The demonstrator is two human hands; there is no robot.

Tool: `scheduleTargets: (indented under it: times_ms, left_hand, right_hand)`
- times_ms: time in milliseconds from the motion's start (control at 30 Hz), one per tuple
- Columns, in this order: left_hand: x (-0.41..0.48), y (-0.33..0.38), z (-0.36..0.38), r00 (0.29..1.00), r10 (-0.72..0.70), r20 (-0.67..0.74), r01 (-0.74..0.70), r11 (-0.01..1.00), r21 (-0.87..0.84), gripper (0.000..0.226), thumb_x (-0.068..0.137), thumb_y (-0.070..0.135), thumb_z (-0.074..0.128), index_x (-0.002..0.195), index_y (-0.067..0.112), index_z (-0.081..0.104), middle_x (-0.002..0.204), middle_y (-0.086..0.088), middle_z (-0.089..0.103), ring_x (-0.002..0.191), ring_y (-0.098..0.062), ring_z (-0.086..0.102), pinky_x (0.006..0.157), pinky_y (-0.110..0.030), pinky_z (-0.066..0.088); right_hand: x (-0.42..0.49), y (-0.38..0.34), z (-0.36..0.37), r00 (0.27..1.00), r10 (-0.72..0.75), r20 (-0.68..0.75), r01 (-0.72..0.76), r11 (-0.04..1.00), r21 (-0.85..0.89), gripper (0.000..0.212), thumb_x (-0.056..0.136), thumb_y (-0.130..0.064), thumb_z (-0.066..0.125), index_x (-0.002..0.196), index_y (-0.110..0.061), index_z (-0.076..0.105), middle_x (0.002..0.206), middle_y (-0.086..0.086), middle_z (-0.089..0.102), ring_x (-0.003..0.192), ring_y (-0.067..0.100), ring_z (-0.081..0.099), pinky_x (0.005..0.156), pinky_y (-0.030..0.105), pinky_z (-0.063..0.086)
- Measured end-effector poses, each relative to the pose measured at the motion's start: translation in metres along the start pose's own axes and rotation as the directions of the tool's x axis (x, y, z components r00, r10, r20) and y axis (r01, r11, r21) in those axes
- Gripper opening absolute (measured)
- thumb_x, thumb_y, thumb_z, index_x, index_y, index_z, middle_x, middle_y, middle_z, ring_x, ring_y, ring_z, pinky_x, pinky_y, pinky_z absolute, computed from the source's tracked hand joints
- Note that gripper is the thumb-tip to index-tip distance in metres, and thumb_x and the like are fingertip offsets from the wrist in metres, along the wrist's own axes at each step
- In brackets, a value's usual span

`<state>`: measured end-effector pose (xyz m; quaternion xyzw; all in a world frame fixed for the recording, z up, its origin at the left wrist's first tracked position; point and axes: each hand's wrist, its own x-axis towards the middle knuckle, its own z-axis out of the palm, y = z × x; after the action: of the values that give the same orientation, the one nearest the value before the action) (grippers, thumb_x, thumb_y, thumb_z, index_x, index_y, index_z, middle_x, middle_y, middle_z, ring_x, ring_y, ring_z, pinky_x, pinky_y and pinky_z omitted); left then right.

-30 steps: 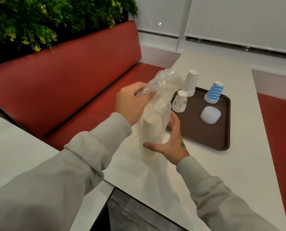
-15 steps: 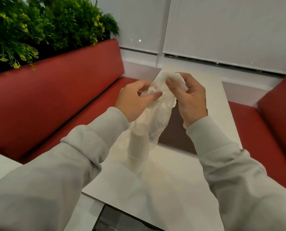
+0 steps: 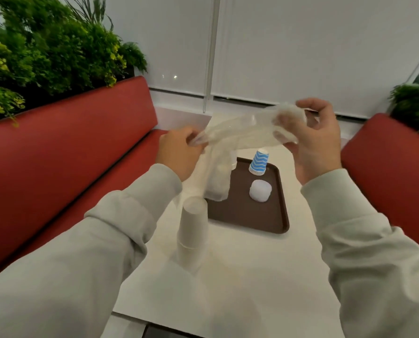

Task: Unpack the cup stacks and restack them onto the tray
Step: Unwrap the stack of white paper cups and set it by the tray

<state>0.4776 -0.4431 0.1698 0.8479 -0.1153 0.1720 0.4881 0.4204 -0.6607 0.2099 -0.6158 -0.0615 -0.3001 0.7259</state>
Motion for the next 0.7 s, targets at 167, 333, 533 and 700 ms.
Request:
scheduleTargets:
  times_ms: [167,333,533,700]
  left_hand:
    - [0.0,0.03,0.001,0.992,-0.122,-0.012,0.11,0.925,-0.363,0.02,0.094,-0.001,0.058,0.104,0.013,0.066,0.092,0.003,0.066,0.057,0.011,0.063,0.045,-0.01,0.046]
    - [-0.025,0.052,0.013,0.963,-0.236,0.132,0.268,0.758,-0.594,0.024,0.095,-0.004,0.049,0.107,0.014,0.061,0.1,-0.002,0.065,0.074,-0.014,0.069,0.065,-0.043,0.063]
    - [-0.081,0.074,0.036,0.943,-0.249,0.219,0.329,0.619,-0.713,0.031,0.095,0.001,0.049,0.115,0.02,0.062,0.108,-0.009,0.068,0.083,-0.022,0.067,0.068,-0.038,0.057]
    - [-0.151,0.089,0.077,0.912,-0.305,0.276,0.36,0.269,-0.893,0.025,0.097,0.005,0.048,0.109,0.018,0.065,0.101,-0.01,0.073,0.082,-0.024,0.072,0.069,-0.035,0.059]
  right_hand:
    - [-0.046,0.01,-0.029,0.99,-0.023,0.142,0.048,0.983,-0.178,0.033,0.08,-0.004,0.073,0.099,-0.032,0.071,0.088,-0.003,0.067,0.088,0.017,0.064,0.08,0.033,0.05]
    - [-0.084,0.027,-0.041,0.946,0.186,0.267,-0.057,0.902,-0.428,0.018,0.08,-0.014,0.076,0.091,-0.028,0.077,0.099,-0.005,0.076,0.098,0.008,0.067,0.091,0.029,0.05]
    - [-0.11,0.021,-0.047,0.953,0.27,0.135,-0.206,0.909,-0.362,0.013,0.095,-0.021,0.067,0.1,-0.01,0.068,0.094,0.003,0.076,0.088,0.013,0.071,0.081,0.031,0.055]
    - [-0.146,0.008,-0.08,0.877,0.476,0.059,-0.456,0.866,-0.206,0.044,0.086,-0.048,0.072,0.114,-0.016,0.06,0.105,0.005,0.075,0.097,0.027,0.073,0.09,0.049,0.059]
